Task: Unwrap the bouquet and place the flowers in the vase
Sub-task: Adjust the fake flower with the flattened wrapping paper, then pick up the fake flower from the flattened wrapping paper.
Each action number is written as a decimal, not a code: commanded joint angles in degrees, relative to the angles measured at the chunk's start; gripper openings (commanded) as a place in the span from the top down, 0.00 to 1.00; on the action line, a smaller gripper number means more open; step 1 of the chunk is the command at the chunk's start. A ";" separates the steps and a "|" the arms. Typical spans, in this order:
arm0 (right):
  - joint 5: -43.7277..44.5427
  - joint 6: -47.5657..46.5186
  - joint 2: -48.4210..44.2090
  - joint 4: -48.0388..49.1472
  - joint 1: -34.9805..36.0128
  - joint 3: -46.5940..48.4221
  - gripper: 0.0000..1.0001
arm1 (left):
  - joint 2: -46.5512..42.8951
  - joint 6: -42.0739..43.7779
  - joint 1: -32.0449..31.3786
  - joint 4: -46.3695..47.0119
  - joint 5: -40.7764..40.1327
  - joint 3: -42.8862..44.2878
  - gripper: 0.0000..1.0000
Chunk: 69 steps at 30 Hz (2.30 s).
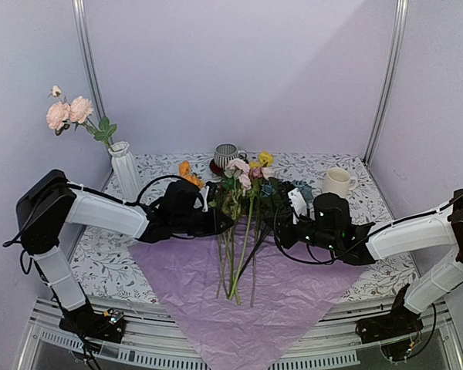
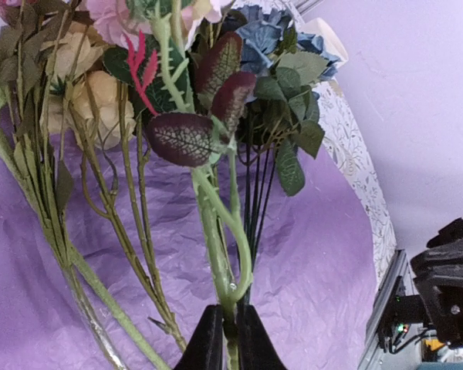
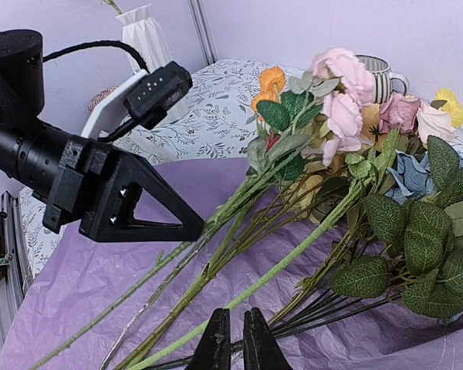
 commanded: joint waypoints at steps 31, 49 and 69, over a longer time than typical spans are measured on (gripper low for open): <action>0.28 -0.46 1.48 -0.12 -0.22 1.80 0.91 | -1.87 3.13 -0.08 -6.21 0.54 -5.51 0.58; 0.76 -0.54 1.70 -0.22 -0.25 1.92 0.91 | 0.20 3.42 -0.05 -5.47 2.31 -1.68 0.89; 1.04 -0.55 2.25 -0.02 -0.29 2.18 0.91 | -40.86 23.06 1.68 -16.34 -30.39 -4.10 0.94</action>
